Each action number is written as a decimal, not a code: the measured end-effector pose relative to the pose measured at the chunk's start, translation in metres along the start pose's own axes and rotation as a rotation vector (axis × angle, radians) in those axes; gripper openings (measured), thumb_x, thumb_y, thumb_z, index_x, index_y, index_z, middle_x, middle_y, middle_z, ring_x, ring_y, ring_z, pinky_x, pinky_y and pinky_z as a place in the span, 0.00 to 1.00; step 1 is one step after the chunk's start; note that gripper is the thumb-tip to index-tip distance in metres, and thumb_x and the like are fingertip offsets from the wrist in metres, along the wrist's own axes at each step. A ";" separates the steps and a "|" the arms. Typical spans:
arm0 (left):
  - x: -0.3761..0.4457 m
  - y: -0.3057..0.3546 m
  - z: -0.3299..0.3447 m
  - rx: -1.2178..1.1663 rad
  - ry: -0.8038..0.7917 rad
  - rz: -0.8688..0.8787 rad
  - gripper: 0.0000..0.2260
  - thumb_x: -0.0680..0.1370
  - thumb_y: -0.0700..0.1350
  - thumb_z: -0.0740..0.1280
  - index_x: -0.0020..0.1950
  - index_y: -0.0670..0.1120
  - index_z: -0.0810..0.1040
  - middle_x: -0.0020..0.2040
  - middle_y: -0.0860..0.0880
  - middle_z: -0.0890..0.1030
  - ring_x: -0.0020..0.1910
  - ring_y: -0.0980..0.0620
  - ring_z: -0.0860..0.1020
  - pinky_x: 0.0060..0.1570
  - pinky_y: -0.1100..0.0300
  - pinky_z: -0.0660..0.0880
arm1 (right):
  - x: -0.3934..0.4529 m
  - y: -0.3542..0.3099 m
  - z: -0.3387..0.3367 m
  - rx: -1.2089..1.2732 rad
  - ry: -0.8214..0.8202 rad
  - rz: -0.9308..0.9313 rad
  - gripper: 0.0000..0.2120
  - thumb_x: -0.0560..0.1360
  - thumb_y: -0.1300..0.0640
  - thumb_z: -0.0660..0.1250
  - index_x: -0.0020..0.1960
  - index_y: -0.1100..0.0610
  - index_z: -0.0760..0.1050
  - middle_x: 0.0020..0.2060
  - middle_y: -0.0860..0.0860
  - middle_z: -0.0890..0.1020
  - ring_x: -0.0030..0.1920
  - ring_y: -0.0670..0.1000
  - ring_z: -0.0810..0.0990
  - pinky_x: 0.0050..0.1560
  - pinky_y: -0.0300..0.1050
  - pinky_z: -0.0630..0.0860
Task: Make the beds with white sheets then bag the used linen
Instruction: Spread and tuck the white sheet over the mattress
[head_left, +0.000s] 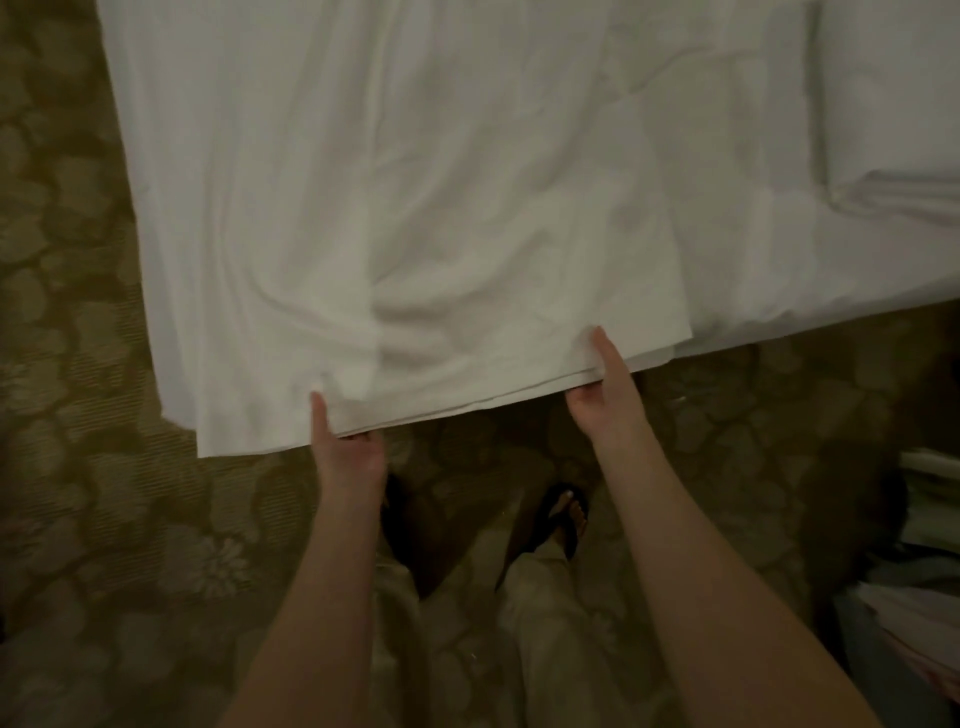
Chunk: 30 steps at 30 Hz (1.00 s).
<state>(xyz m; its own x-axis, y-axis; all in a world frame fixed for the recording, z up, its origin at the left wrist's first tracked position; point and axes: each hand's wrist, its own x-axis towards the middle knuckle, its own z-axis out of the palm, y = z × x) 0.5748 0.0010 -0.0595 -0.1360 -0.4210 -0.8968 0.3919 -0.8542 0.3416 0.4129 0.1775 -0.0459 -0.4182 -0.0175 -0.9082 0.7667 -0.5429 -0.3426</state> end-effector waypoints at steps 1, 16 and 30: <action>-0.010 -0.019 0.012 0.028 -0.036 -0.039 0.10 0.79 0.50 0.65 0.56 0.46 0.80 0.46 0.48 0.85 0.44 0.51 0.84 0.41 0.59 0.81 | -0.002 -0.001 0.002 -0.030 -0.015 0.029 0.22 0.69 0.60 0.74 0.62 0.60 0.75 0.56 0.57 0.81 0.52 0.54 0.82 0.41 0.45 0.83; -0.048 -0.074 0.071 0.052 -0.137 -0.084 0.09 0.80 0.45 0.66 0.56 0.43 0.78 0.42 0.45 0.85 0.37 0.50 0.85 0.40 0.57 0.82 | 0.000 -0.003 -0.002 0.086 -0.214 0.052 0.25 0.75 0.42 0.66 0.69 0.50 0.71 0.62 0.56 0.78 0.61 0.60 0.77 0.58 0.56 0.77; -0.036 -0.035 0.080 0.019 -0.295 -0.074 0.16 0.79 0.49 0.66 0.64 0.42 0.76 0.58 0.42 0.82 0.54 0.45 0.81 0.51 0.51 0.81 | 0.014 -0.031 -0.012 0.091 -0.195 -0.102 0.27 0.76 0.37 0.62 0.68 0.53 0.72 0.62 0.58 0.78 0.60 0.59 0.78 0.60 0.55 0.76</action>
<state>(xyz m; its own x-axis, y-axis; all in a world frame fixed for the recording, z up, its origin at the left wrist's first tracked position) 0.4932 0.0214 -0.0170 -0.4233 -0.4253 -0.8000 0.3546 -0.8903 0.2857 0.3894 0.2041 -0.0507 -0.5846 -0.1158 -0.8030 0.6719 -0.6239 -0.3992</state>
